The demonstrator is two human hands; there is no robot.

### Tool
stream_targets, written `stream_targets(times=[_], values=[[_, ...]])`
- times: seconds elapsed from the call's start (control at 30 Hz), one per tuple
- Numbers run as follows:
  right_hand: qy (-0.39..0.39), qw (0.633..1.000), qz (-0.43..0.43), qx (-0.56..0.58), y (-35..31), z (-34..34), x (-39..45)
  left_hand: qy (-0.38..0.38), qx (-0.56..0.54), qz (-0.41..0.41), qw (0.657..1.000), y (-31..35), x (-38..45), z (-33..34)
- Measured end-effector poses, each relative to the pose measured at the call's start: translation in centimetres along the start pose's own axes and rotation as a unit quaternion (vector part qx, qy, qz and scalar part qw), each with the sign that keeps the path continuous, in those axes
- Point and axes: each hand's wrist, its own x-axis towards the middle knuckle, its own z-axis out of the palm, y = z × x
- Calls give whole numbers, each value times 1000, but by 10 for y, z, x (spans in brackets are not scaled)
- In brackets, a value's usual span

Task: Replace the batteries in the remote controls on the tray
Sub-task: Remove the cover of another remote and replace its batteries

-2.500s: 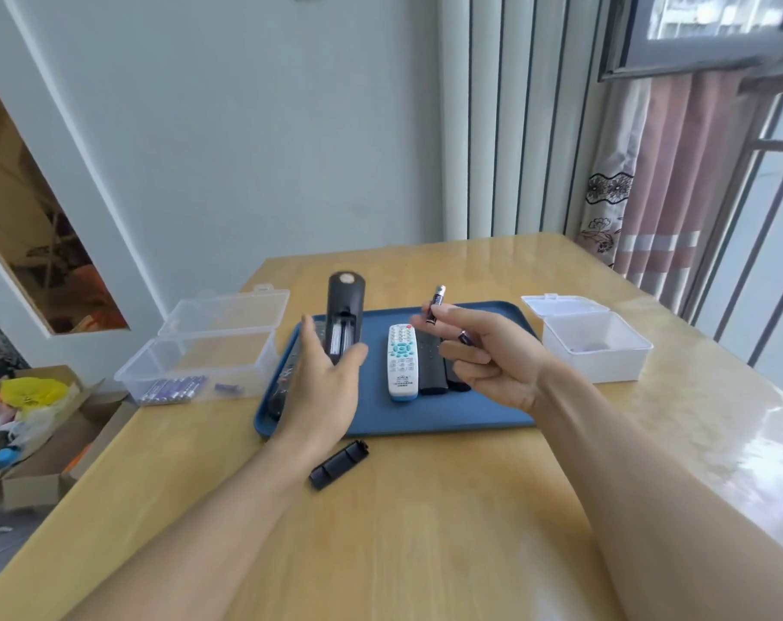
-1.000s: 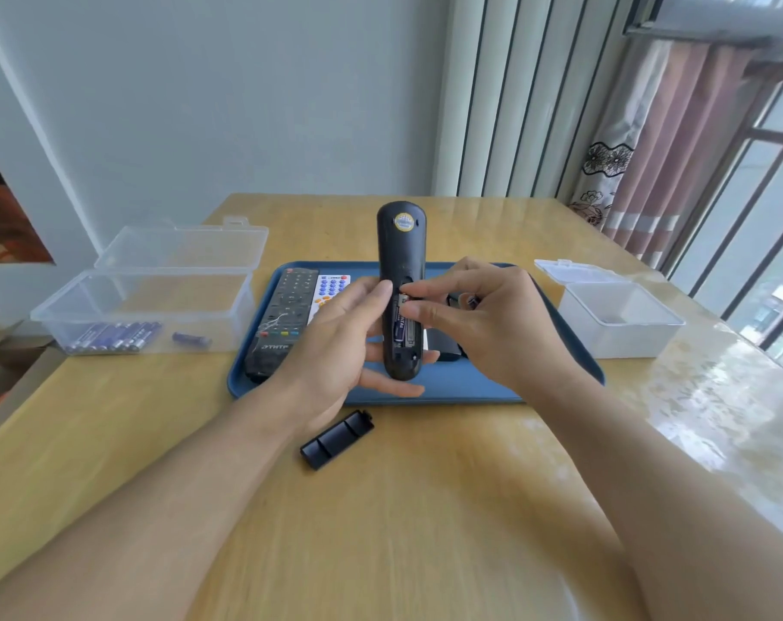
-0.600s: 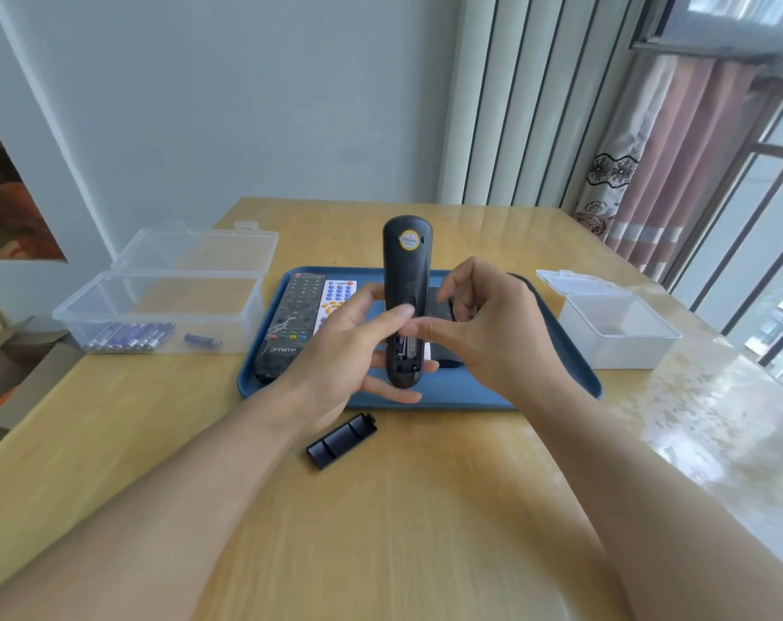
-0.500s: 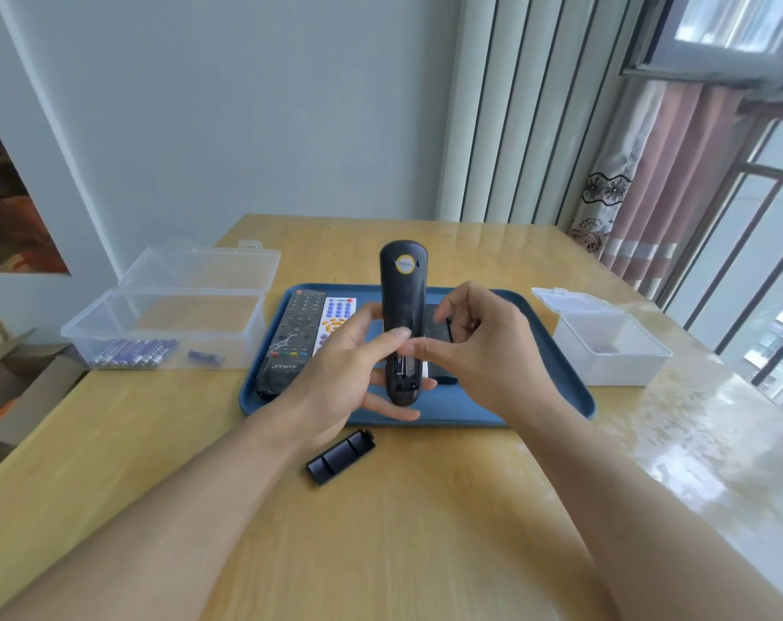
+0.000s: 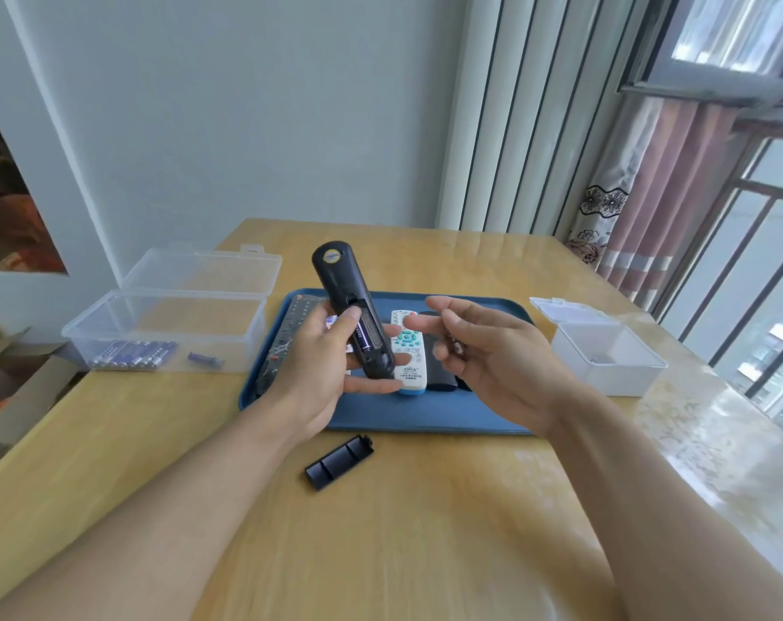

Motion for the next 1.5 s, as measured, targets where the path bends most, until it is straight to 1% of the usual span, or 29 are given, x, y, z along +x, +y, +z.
stream_targets(times=[0.13,0.3,0.37,0.57,0.63,0.73,0.83,0.97,1.13,1.37,1.43,1.5], values=[[-59,998,8,19,1,5,-1,11,6,2,1000,2,1,-3],[-99,994,17,43,4,5,0,-4,24,4,1000,1,0,-1],[-98,995,11,29,5,5,0,-17,27,1,999,1,-1,-1],[-75,996,-2,40,9,3,3,-36,22,-6,999,0,-2,-1],[-68,997,-15,20,11,3,4,-34,21,-6,999,-2,-2,-1],[-39,998,-38,-41,14,3,6,-33,22,-5,999,-3,-1,-1],[-29,998,-38,-35,17,4,7,-32,23,-3,999,-4,0,-1],[-33,999,-34,-4,15,3,7,-28,26,1,999,-4,0,-1],[-52,998,-28,-4,15,3,7,-24,33,3,999,-2,-2,0],[-95,994,11,44,14,3,6,-13,54,23,998,-2,-3,3],[-96,994,16,40,14,4,6,-13,54,24,998,-2,-3,3],[-80,997,9,15,16,5,5,-10,39,18,999,-2,-3,4]])
